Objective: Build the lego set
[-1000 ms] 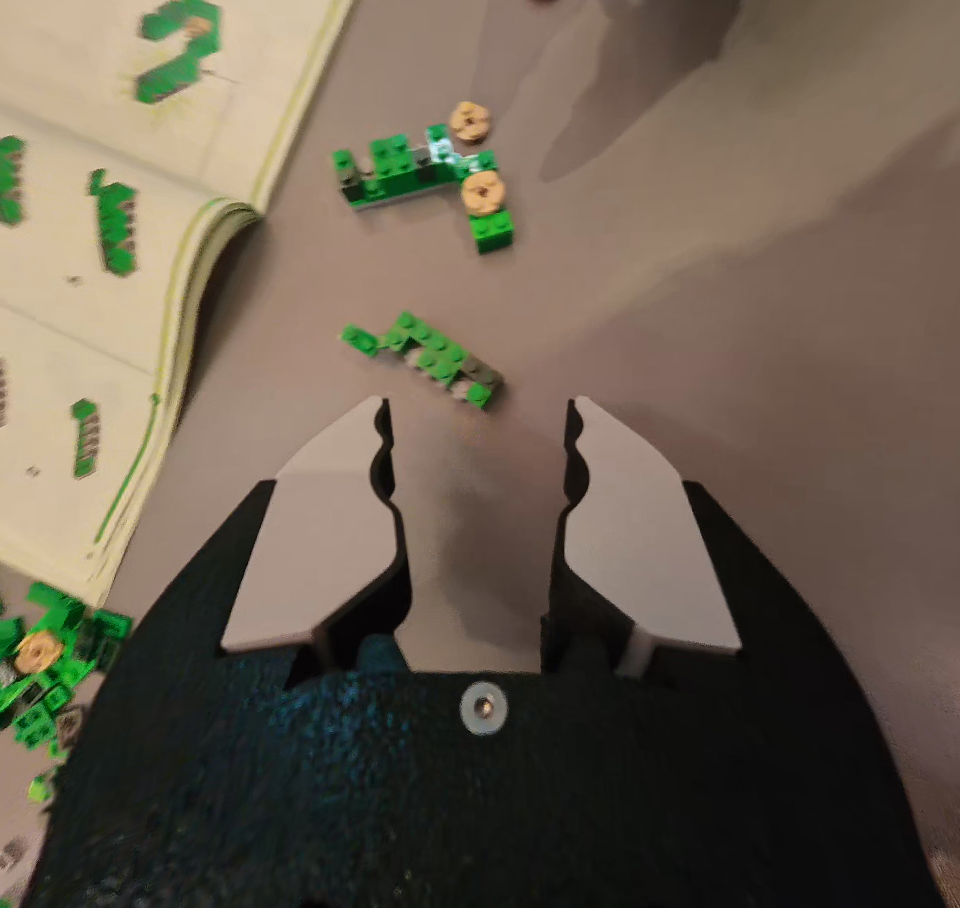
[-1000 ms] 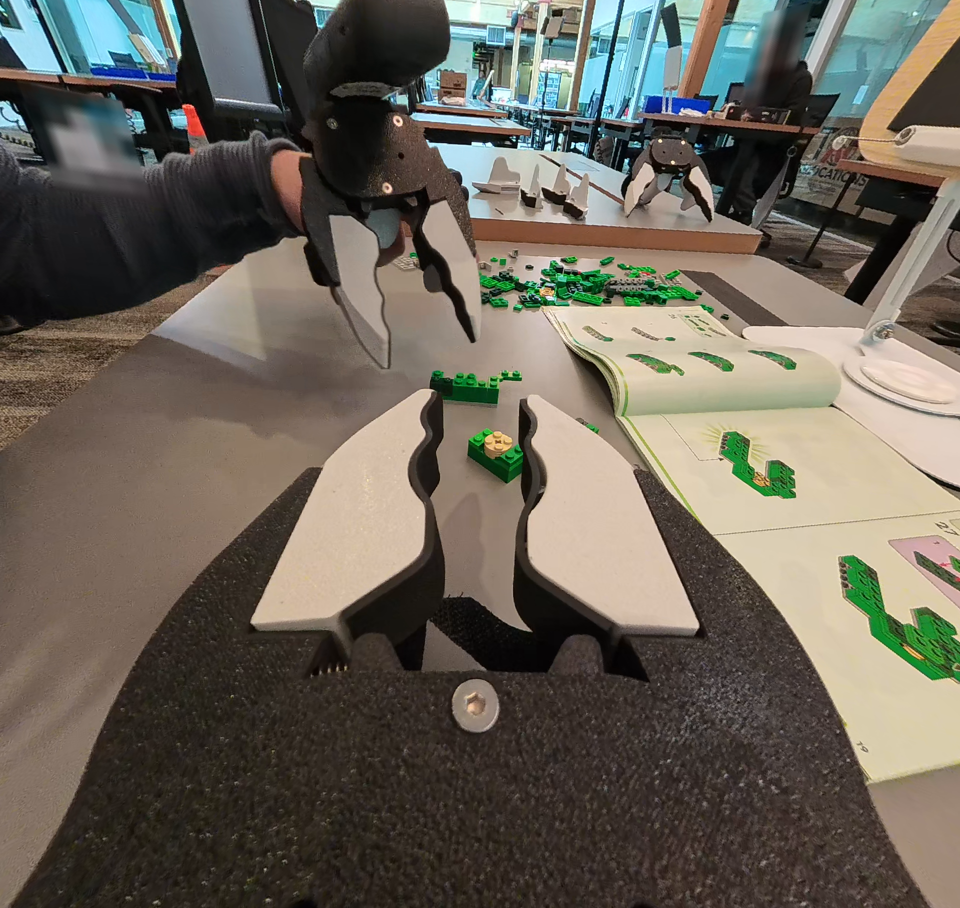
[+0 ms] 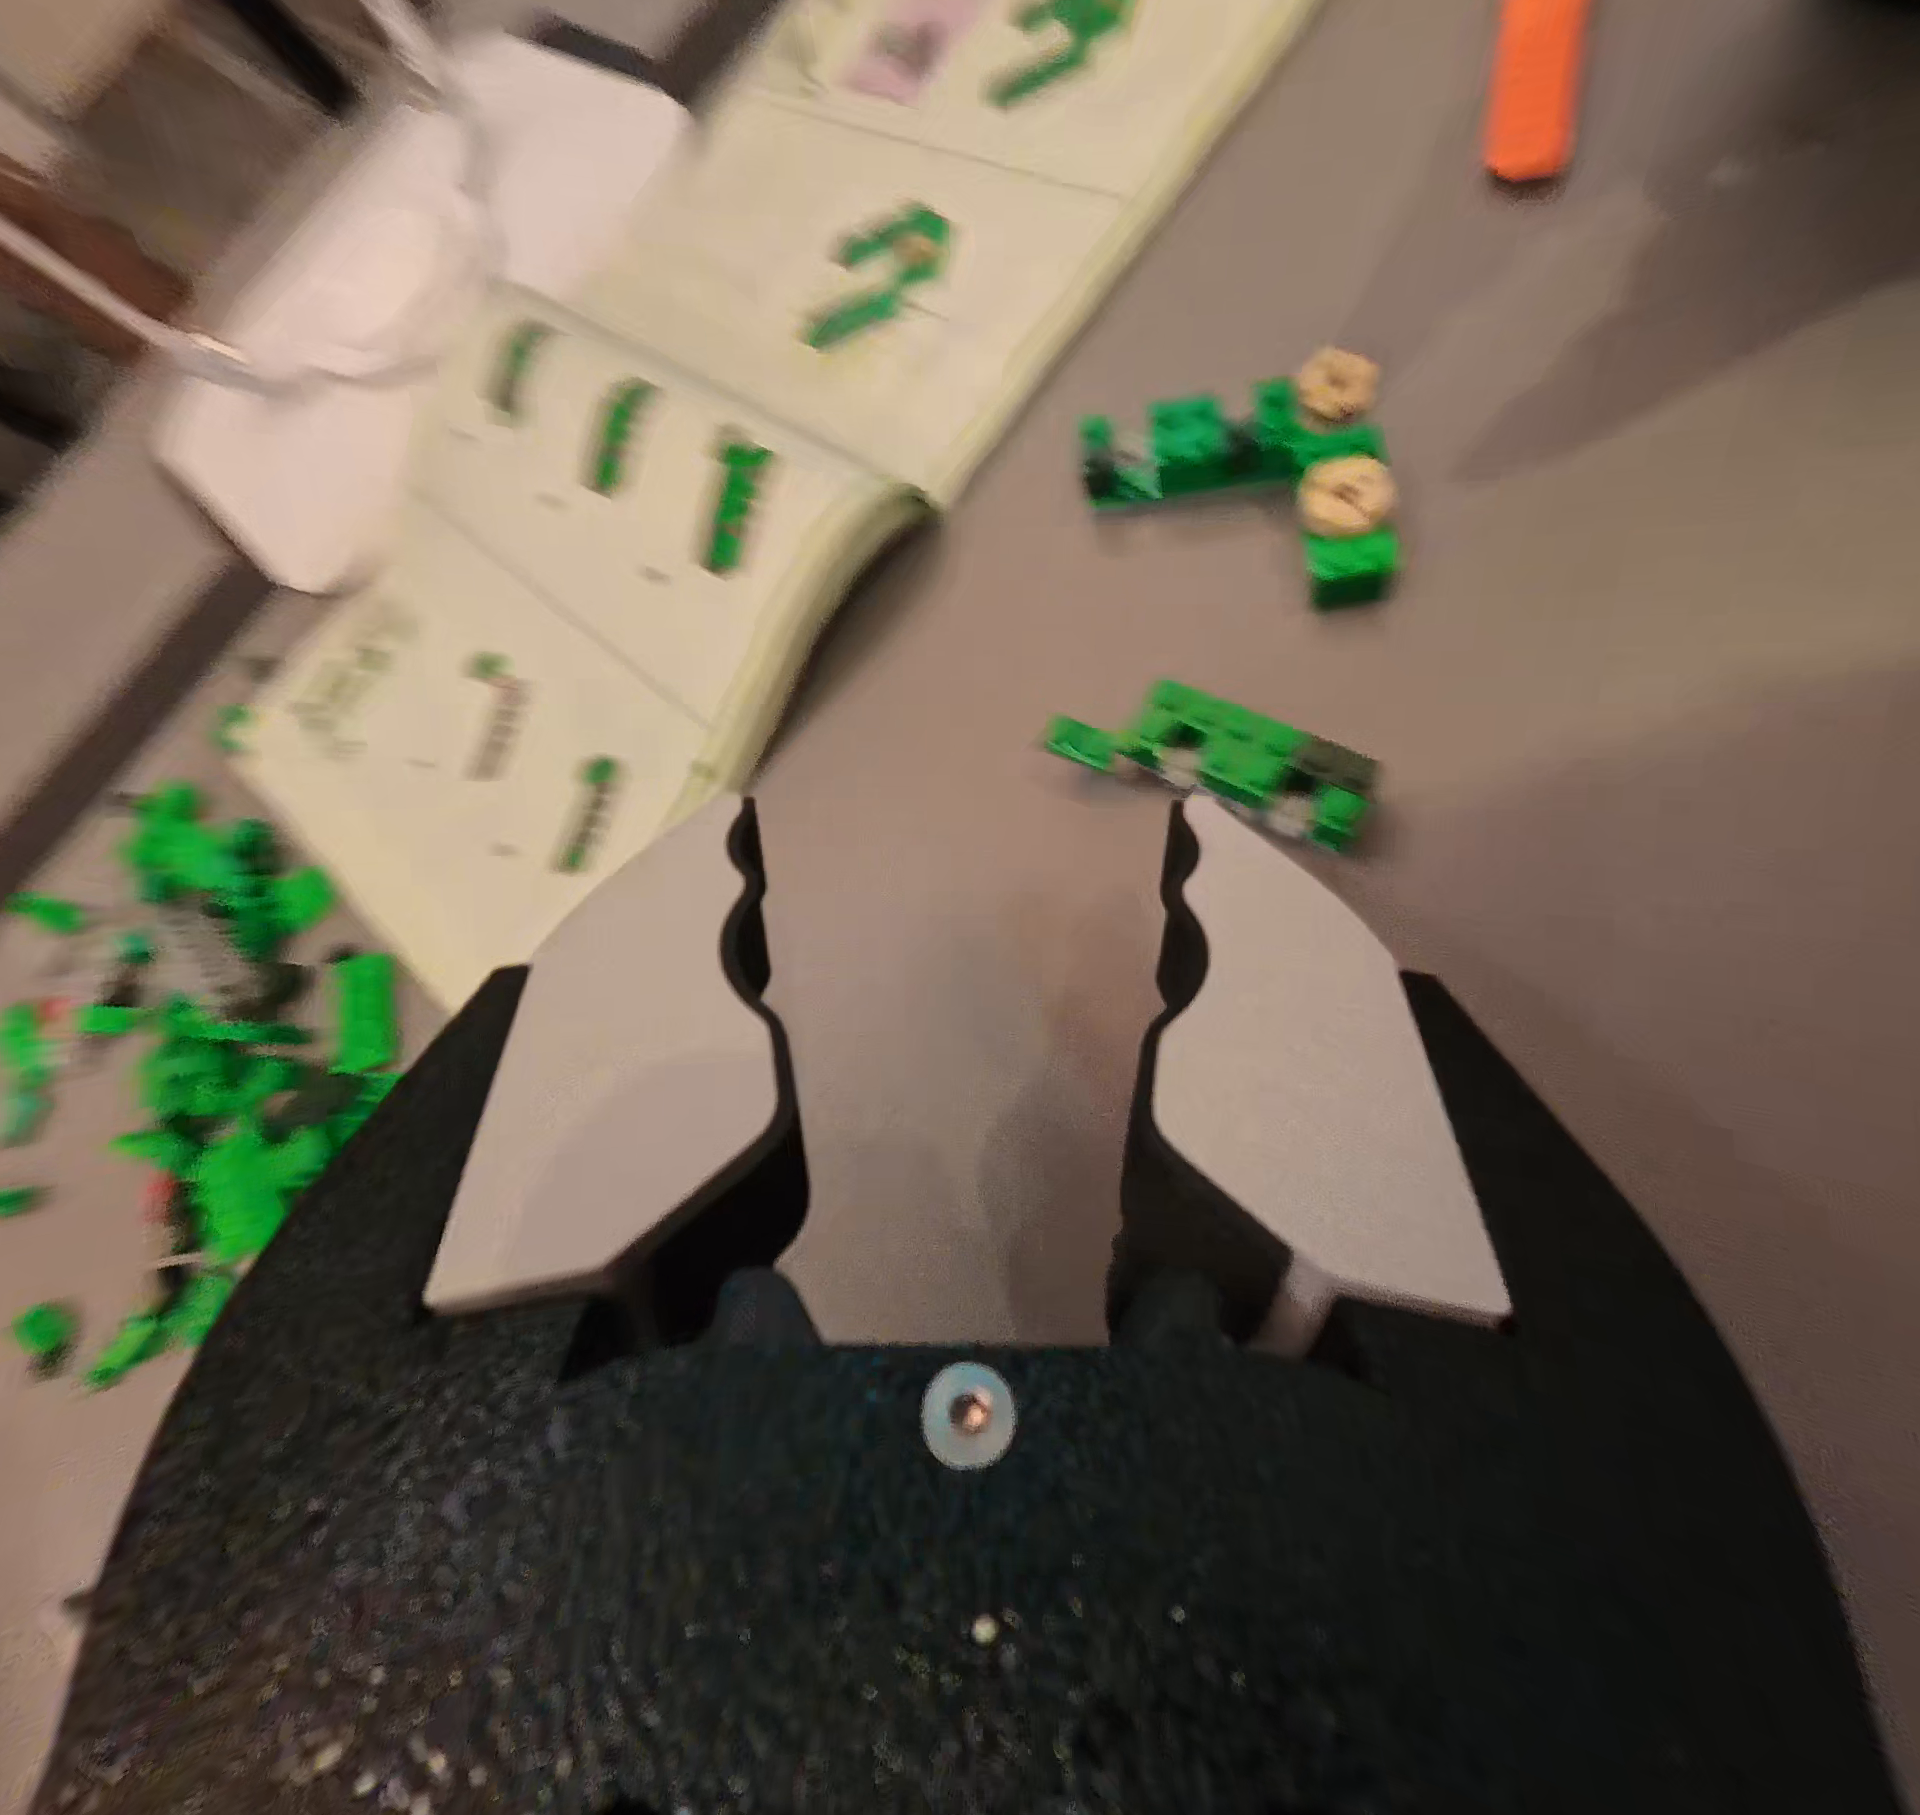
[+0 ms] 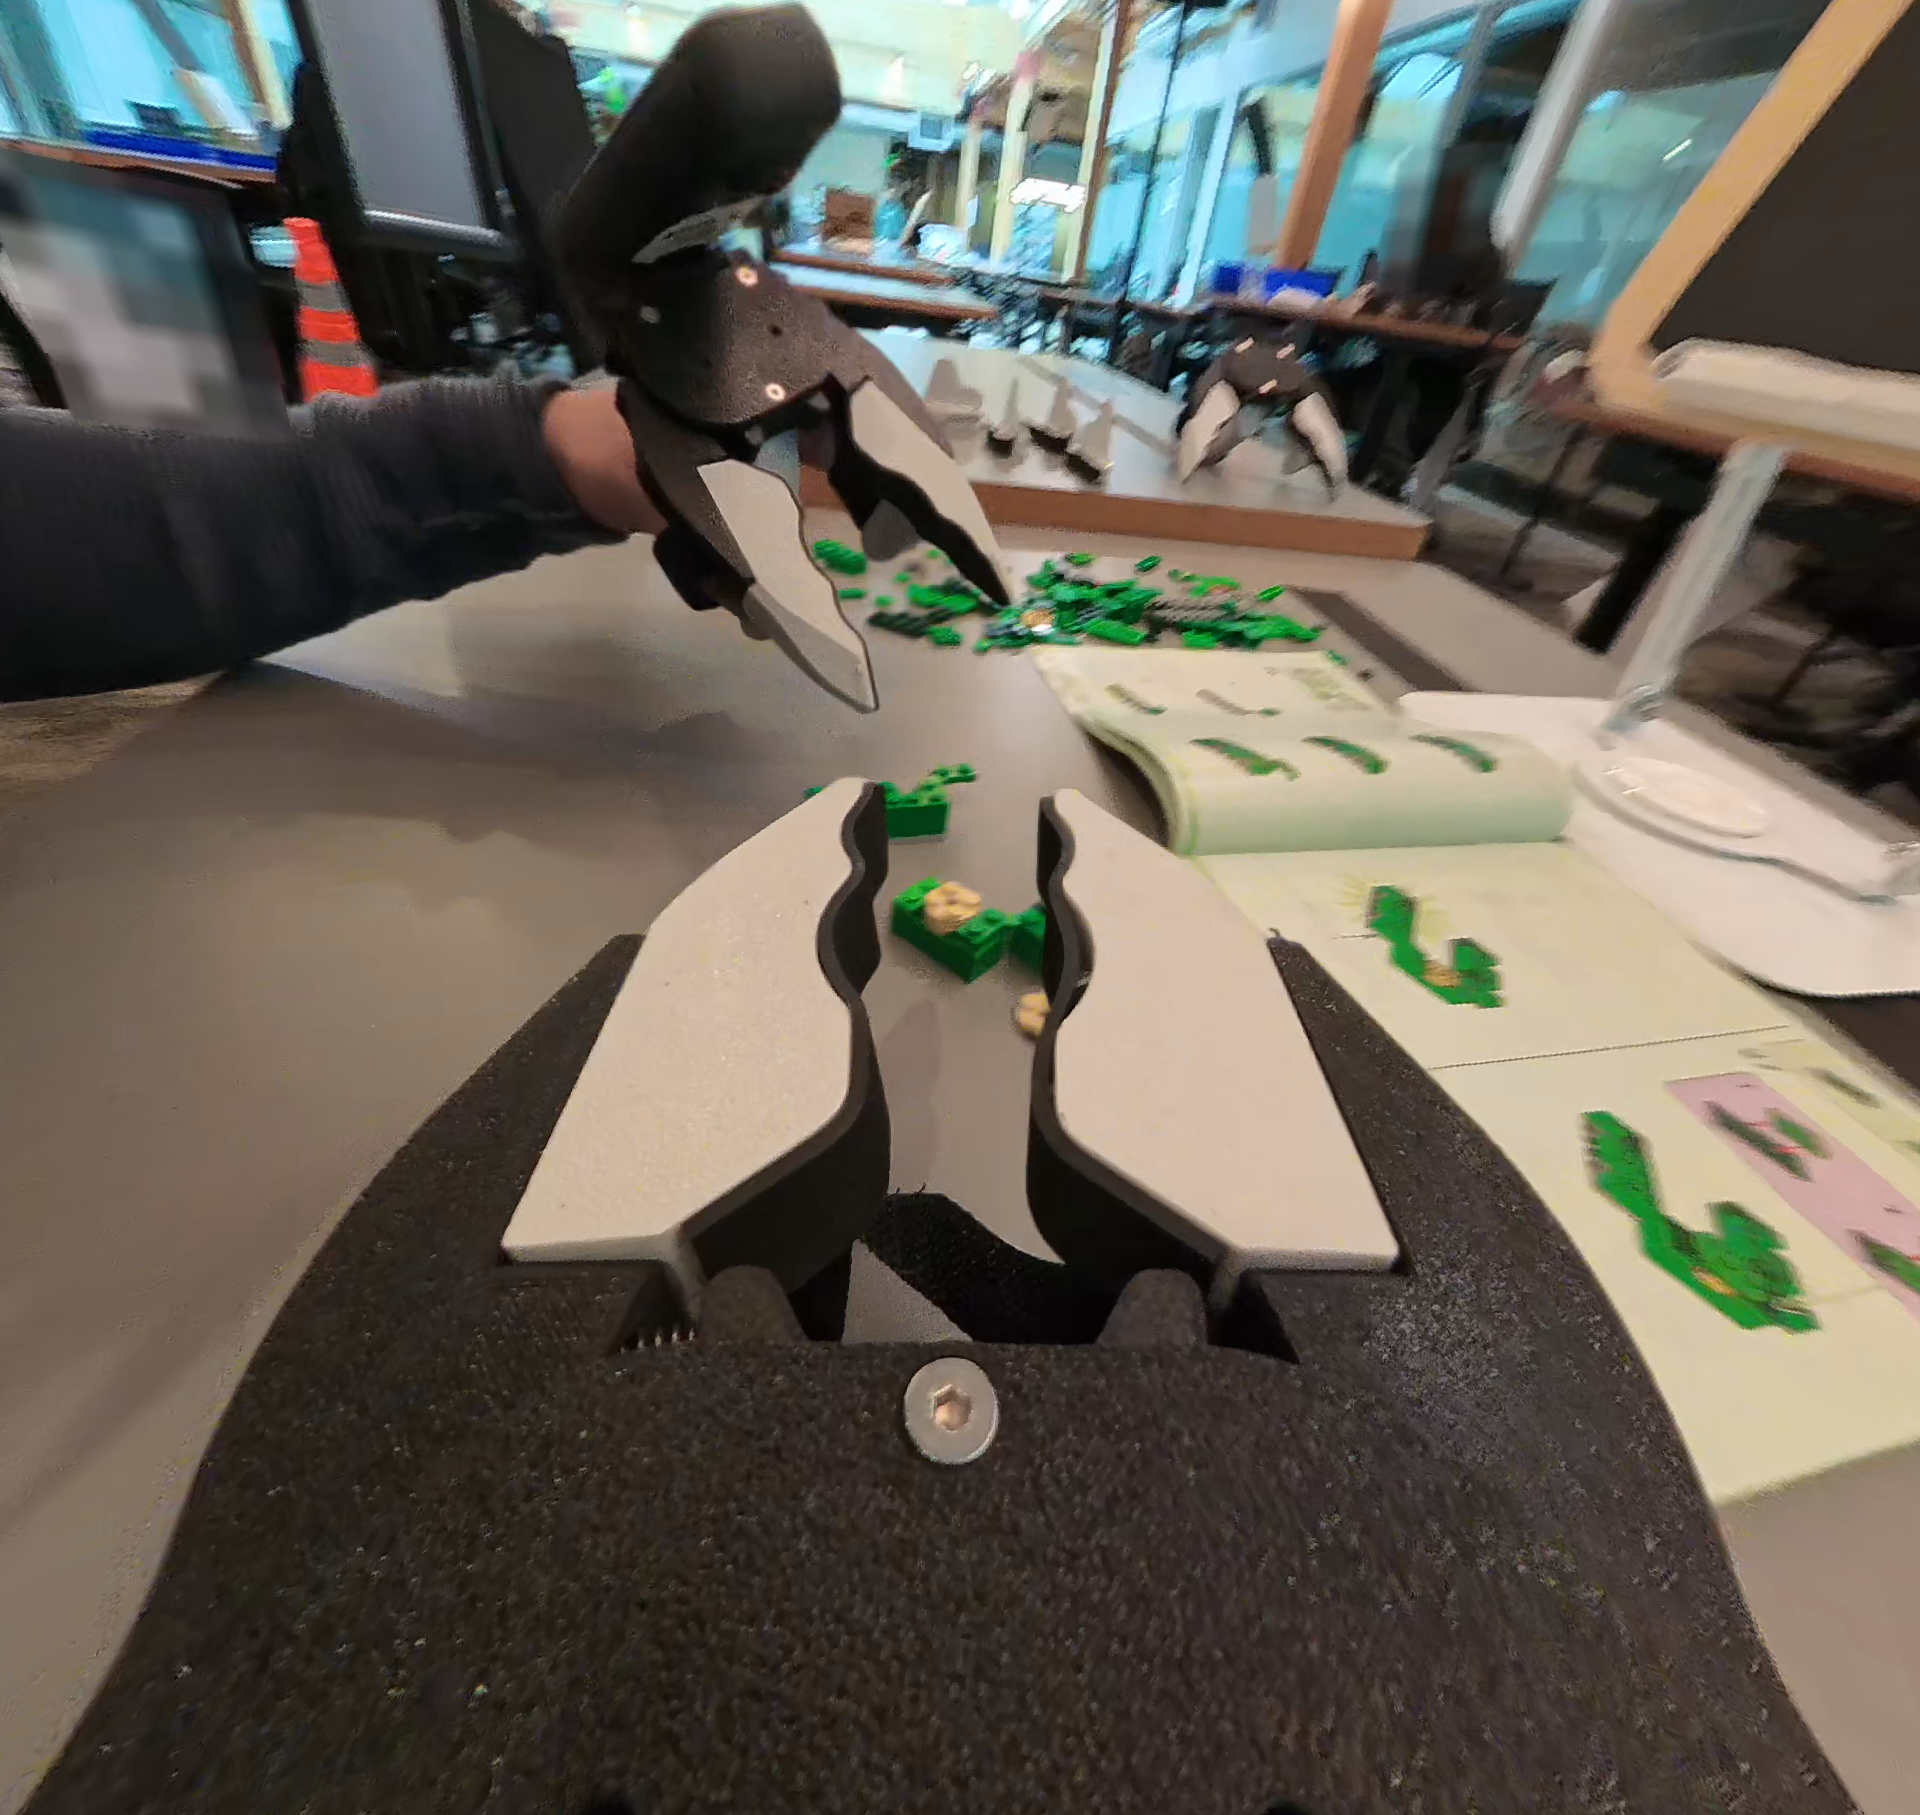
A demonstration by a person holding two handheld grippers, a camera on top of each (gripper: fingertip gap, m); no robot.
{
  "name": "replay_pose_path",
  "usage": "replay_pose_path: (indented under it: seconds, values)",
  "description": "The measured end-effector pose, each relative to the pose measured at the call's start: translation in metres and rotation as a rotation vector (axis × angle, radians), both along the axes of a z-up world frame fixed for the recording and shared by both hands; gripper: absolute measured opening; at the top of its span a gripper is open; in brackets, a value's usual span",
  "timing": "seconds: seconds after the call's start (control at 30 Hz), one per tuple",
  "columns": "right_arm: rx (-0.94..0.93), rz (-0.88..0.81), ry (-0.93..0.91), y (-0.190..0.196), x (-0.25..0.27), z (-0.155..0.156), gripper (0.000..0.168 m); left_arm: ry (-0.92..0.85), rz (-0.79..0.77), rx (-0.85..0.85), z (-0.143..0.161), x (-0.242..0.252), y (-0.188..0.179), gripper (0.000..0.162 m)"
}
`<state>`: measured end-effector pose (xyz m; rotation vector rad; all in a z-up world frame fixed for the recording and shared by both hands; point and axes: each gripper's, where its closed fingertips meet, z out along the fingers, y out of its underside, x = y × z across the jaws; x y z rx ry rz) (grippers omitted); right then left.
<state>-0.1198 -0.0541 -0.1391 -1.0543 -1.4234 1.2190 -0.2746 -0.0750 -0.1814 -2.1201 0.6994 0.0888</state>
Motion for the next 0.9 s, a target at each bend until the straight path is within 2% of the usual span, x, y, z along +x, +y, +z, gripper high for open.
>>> replay_pose_path:
  seconds: [0.07,0.17,0.27,0.33,0.47,0.6,0.67,0.9]
  values:
    - [0.061,-0.079,0.063,0.009,0.002,0.006,0.027,-0.041,0.070,0.197,0.027,-0.014,0.021,0.075]
    - [0.145,-0.190,0.122,0.021,0.006,0.011,0.027,-0.373,0.273,0.551,0.073,-0.032,0.042,0.060]
    - [0.165,-0.237,0.120,0.026,0.007,0.011,0.027,-0.461,0.435,0.725,0.079,-0.062,0.044,0.055]
    - [0.183,-0.272,0.115,0.030,0.008,0.011,0.027,-0.456,0.422,0.702,0.072,-0.063,0.046,0.056]
    - [0.208,-0.397,0.101,0.040,0.003,0.016,0.024,-0.325,0.393,0.696,0.060,-0.068,0.048,0.052]
    - [0.050,-0.455,0.105,0.033,-0.018,0.020,0.023,-0.390,0.335,0.667,0.056,-0.061,0.050,0.051]
    - [0.039,-0.457,0.089,0.026,-0.032,0.017,0.023,-0.404,0.318,0.669,0.057,-0.060,0.050,0.049]
    - [0.289,-0.497,0.037,0.025,-0.049,0.005,0.019,-0.418,0.305,0.665,0.057,-0.058,0.047,0.046]
